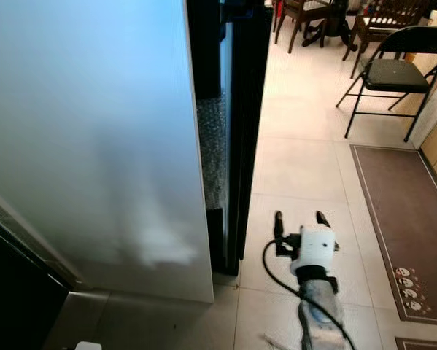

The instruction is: Restocking fridge

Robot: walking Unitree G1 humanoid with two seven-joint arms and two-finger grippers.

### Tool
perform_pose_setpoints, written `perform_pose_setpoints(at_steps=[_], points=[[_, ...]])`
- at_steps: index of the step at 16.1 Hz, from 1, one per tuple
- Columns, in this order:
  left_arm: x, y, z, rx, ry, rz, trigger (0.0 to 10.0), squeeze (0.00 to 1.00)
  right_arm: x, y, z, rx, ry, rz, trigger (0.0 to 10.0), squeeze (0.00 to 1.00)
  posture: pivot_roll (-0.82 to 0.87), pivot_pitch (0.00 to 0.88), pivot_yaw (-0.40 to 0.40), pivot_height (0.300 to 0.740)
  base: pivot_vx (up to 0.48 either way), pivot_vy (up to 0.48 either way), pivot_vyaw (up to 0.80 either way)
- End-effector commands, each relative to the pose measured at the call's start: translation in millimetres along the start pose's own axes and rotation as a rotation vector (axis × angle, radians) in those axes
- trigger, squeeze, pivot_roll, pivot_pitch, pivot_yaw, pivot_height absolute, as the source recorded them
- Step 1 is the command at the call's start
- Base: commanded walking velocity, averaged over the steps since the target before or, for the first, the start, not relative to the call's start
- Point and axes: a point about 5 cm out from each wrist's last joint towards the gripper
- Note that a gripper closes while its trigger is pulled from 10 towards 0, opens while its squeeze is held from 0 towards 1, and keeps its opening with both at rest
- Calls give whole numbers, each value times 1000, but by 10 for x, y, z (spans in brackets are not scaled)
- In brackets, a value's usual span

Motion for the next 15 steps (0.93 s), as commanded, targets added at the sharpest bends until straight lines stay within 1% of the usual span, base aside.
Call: perform_pose_setpoints(at_steps=[1,4,5,7,9,15], points=[[12,-68,26,6,11,17,10000,0,-1,43,31,-7,2,7,10000,0,-188,0,48,740,0,0,0],[15,-73,11,6,8,11,10000,0,-30,70,62,-33,6,44,10000,0,-159,0,32,740,0,0,0],[13,-69,7,9,8,11,10000,0,-43,138,52,-23,13,35,10000,0,-147,0,24,740,0,0,0],[13,-71,12,20,12,14,10000,0,-53,143,12,-39,-22,42,10000,0,-146,0,19,740,0,0,0],[13,-72,15,25,13,18,10000,0,-56,167,-6,-34,-24,46,10000,0,-143,0,19,740,0,0,0],[10,-59,24,16,15,17,10000,0,-93,212,55,-46,-15,68,10000,0,-139,0,22,740,0,0,0]])
Point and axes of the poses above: a point about 5 cm out from each wrist's last joint towards the gripper, its own x axis pointing back from the gripper into the wrist, its own y axis along the axis of the wrist's last joint, z = x × y, and after that the axes turned 8 degrees about x, right-handed
